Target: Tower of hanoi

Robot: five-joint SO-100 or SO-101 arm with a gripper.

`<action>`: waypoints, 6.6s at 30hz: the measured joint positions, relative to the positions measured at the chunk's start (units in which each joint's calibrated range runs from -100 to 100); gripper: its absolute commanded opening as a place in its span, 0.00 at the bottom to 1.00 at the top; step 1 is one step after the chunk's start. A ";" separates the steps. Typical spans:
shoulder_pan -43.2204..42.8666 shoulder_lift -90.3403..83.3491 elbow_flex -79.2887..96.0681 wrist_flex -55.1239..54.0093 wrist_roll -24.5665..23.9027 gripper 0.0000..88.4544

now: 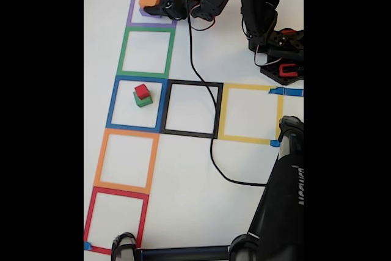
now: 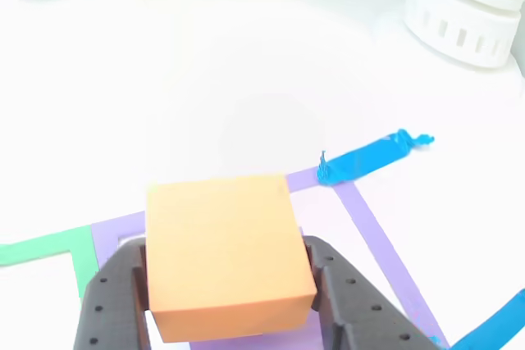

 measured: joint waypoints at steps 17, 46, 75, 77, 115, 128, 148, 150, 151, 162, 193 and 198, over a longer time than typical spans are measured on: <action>-10.30 -43.39 -34.79 88.75 0.00 0.10; -21.42 -61.38 -36.83 113.74 0.00 0.10; -25.39 -12.92 10.89 12.17 -0.36 0.11; -24.93 -8.70 9.56 8.71 -0.36 0.11; -23.76 11.06 8.41 -13.22 -0.36 0.29; -24.11 -0.93 13.37 -13.14 -0.36 0.24; -25.75 -54.20 -2.92 63.04 0.00 0.00; -25.86 -54.62 -10.71 74.32 -0.36 0.00; -26.57 -54.62 -14.79 79.56 -0.36 0.00; -34.52 -52.17 -59.67 124.95 -0.18 0.00; -44.70 -58.93 -36.03 115.52 -0.36 0.21; -44.47 -61.38 -19.30 99.80 -0.36 0.26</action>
